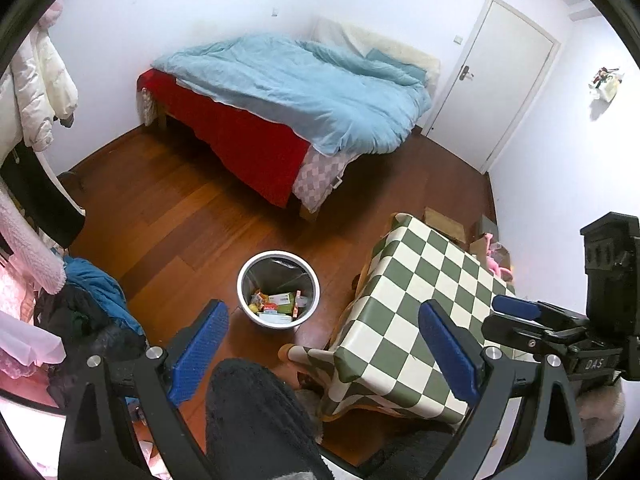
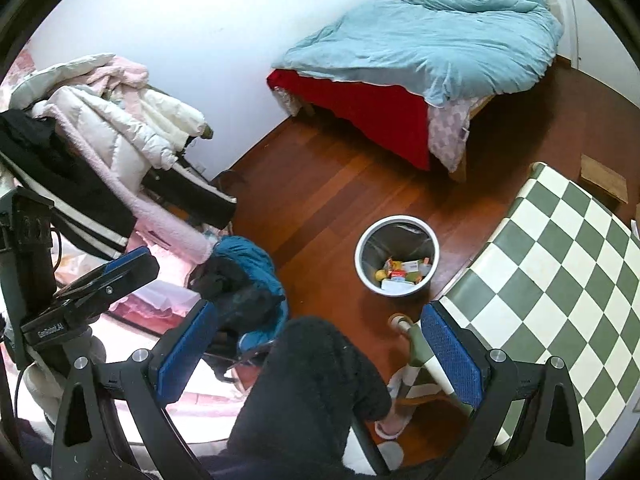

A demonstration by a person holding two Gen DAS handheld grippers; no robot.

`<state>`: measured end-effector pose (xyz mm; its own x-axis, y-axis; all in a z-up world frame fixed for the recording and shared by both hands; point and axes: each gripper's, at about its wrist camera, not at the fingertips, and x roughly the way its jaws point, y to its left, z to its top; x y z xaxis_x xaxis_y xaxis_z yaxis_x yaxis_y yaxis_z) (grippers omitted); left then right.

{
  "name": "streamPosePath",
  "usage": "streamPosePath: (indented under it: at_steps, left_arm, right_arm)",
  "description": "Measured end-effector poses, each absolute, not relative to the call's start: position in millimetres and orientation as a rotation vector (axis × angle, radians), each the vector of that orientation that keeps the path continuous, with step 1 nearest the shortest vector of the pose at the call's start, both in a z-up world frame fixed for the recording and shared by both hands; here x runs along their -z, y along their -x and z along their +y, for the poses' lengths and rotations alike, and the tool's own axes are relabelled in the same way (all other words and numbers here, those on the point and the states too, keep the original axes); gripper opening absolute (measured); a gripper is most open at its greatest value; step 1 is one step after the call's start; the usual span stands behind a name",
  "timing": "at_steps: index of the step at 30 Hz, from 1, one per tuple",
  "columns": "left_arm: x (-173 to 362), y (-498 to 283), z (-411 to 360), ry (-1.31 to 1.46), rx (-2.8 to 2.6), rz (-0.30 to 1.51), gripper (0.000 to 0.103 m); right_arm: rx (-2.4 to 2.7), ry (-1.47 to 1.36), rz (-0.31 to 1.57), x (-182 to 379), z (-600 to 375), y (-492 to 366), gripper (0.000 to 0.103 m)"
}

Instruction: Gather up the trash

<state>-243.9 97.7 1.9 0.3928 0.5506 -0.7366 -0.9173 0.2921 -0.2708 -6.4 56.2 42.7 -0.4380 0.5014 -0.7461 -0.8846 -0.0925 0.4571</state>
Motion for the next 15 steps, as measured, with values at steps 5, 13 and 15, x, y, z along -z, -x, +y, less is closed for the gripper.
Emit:
streamPosePath:
  at_steps: [5, 13, 15]
  left_arm:
    - [-6, 249, 89, 0.756, -1.052, 0.564, 0.097]
    - [-4, 251, 86, 0.768, -1.042, 0.569, 0.097]
    - [-4, 252, 86, 0.767, -1.040, 0.569, 0.097]
  right_arm:
    - [-1.748, 0.506, 1.130, -47, 54, 12, 0.103]
    - [-1.764, 0.505, 1.142, -46, 60, 16, 0.103]
    - [-1.764, 0.509, 1.144, -44, 60, 17, 0.103]
